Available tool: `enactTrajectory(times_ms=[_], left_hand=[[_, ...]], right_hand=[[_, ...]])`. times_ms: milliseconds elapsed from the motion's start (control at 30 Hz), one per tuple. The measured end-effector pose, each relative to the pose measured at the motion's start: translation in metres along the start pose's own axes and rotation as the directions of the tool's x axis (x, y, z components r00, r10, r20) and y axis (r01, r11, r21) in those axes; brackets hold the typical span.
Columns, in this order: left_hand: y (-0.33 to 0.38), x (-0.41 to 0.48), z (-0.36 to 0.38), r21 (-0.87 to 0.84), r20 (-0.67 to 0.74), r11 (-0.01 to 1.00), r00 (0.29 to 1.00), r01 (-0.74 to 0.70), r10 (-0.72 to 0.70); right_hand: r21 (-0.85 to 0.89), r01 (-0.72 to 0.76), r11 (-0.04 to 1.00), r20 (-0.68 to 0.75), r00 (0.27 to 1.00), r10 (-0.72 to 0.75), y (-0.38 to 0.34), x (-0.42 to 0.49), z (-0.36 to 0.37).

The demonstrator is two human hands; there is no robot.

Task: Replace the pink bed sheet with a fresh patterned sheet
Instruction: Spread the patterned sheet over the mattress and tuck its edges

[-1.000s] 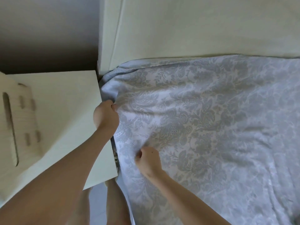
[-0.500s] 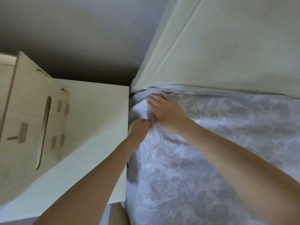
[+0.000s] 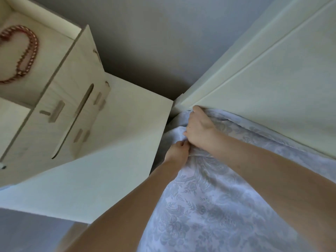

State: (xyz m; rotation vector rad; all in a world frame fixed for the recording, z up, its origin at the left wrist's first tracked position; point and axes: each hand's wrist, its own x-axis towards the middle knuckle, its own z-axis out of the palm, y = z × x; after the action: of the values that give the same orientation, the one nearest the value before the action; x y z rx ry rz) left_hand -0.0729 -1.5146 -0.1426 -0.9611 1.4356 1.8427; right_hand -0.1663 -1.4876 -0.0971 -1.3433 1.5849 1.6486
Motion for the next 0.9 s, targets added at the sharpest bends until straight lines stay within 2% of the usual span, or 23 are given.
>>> enactTrajectory(times_ms=[100, 267, 367, 467, 533, 600, 700, 800, 900], left_hand=[[-0.002, 0.0, 0.0, -0.049, 0.022, 0.999, 1.0, 0.012, -0.011], [-0.009, -0.009, 0.006, 0.057, -0.018, 0.997, 0.999, -0.047, 0.048], [-0.021, -0.015, 0.017, 0.077, -0.061, 0.997, 0.998, -0.023, 0.028], [-0.024, -0.017, 0.015, -0.031, -0.081, 0.999, 0.996, -0.023, 0.021], [-0.025, -0.015, 0.012, -0.093, -0.076, 0.996, 0.997, -0.006, -0.001], [-0.029, -0.016, 0.012, -0.177, -0.043, 0.984, 0.999, -0.007, -0.001], [-0.033, -0.017, 0.014, -0.397, 0.11, 0.918, 0.993, 0.012, 0.034], [-0.035, -0.02, 0.022, -0.386, 0.237, 0.922, 0.967, 0.004, 0.096], [-0.037, -0.03, 0.024, -0.426, 0.314, 0.902, 0.946, 0.069, 0.076]], right_hand=[[0.111, 0.003, 0.994, -0.027, 1.0, 0.0, 0.003, 0.001, 0.004], [0.062, -0.008, 0.998, -0.148, 0.989, 0.017, 0.001, -0.001, 0.006], [0.294, 0.075, 0.953, -0.201, 0.979, -0.014, 0.001, 0.008, 0.015], [0.525, 0.065, 0.849, -0.096, 0.995, -0.017, 0.0, 0.018, 0.017], [0.48, 0.027, 0.877, -0.033, 0.999, -0.013, -0.004, 0.024, 0.015], [0.409, 0.015, 0.912, 0.019, 0.999, -0.025, -0.006, 0.025, 0.013], [0.442, -0.002, 0.897, 0.02, 1.0, -0.008, -0.001, 0.014, 0.012], [0.467, 0.023, 0.884, -0.065, 0.998, 0.008, 0.014, -0.017, 0.021], [0.509, 0.059, 0.859, -0.139, 0.99, 0.014, 0.024, -0.067, 0.034]])
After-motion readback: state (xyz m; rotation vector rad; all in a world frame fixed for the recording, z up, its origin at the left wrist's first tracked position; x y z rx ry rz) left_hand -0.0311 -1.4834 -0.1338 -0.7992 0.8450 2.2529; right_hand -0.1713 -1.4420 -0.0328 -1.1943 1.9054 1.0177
